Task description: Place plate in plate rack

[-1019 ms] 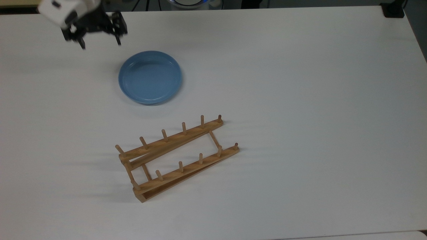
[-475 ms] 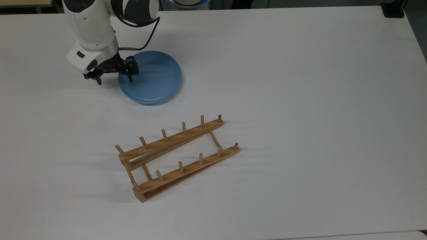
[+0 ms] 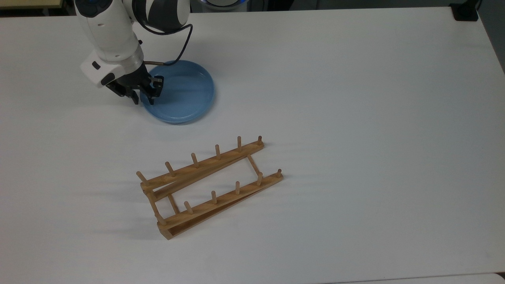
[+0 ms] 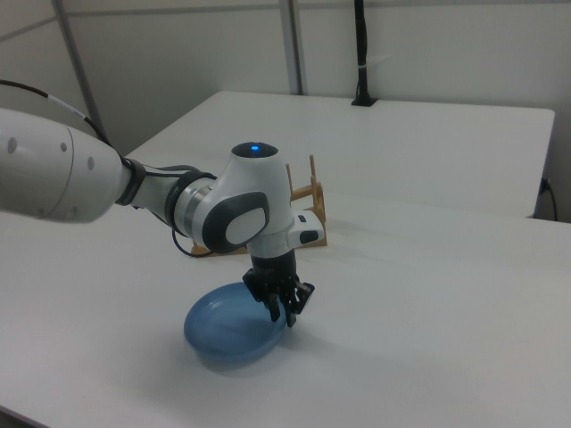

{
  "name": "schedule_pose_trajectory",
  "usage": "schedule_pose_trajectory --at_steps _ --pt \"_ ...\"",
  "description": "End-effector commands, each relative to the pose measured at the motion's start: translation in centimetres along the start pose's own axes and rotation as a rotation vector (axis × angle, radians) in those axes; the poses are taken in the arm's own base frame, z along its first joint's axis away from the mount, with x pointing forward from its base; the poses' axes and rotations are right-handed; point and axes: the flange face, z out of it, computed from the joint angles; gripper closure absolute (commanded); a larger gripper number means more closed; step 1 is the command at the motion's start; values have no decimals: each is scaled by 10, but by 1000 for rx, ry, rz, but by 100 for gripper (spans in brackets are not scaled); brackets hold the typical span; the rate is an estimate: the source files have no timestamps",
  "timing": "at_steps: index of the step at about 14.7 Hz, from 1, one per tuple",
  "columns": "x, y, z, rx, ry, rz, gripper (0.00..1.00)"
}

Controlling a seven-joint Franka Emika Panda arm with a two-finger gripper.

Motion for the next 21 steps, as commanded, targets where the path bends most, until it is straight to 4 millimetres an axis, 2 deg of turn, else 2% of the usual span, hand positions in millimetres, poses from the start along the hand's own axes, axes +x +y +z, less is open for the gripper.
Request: schedule_pose_trajectory --at_steps 1,4,6,7,9,11,12,15,20,21 --pt "-2 -8 6 11 4 59 67" --pt "0 -18 9 13 -5 101 66" --pt "-3 -20 14 18 -18 100 56" --pt "-4 -21 16 18 -23 98 54" --pt "-3 -22 17 18 -24 94 66" --pt "-3 -23 17 19 -24 92 92" --pt "-3 -23 15 19 -23 97 100" --pt "1 -37 5 43 -27 88 100" --pt "4 -32 -50 48 -25 63 100" --pt "5 -29 -67 62 -4 64 100"
